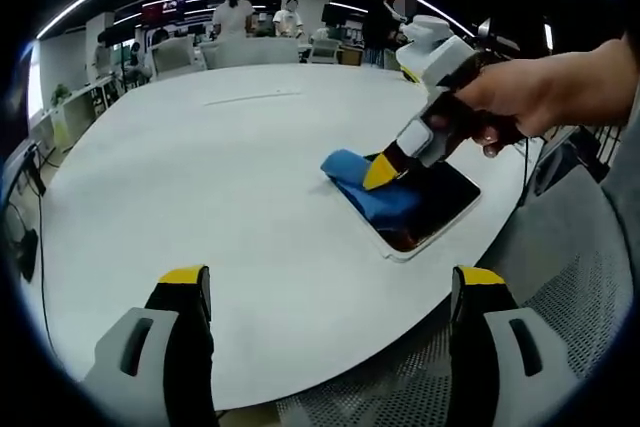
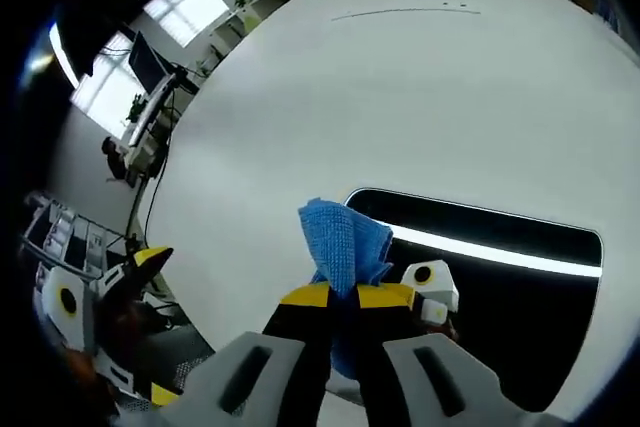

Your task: Wipe the mirror surface with the cleaning cloth until all visible marks leave the cleaned area.

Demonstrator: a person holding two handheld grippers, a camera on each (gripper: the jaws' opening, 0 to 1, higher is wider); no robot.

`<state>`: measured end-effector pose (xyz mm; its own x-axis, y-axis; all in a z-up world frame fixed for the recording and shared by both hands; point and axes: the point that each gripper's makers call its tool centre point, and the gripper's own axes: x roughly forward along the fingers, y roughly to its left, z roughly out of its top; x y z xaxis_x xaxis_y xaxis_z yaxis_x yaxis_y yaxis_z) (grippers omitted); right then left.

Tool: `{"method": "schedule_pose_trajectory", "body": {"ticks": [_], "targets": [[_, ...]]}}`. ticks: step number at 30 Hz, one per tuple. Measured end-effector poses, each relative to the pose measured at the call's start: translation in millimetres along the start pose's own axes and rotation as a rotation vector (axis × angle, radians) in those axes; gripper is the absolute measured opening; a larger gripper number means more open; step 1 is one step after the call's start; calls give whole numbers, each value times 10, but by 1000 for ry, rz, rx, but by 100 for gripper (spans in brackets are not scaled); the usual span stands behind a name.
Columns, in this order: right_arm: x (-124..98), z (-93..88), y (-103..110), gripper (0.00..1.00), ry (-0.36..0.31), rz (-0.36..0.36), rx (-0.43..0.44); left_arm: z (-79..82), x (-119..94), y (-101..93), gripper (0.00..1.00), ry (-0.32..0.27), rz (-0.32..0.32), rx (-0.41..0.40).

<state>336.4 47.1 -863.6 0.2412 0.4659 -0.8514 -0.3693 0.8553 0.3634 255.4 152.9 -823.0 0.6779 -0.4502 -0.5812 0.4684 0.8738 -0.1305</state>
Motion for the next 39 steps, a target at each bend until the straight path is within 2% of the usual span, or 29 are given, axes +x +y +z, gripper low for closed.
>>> {"method": "schedule_pose_trajectory", "body": {"ticks": [4,39], "targets": [[-5,6,-29,1,-7,-13,40,-7,7,8,99,0,1,0],[-203,-90,-445,1,-33,-56,80,18,-25,-11,99,-1,5,1]]}}
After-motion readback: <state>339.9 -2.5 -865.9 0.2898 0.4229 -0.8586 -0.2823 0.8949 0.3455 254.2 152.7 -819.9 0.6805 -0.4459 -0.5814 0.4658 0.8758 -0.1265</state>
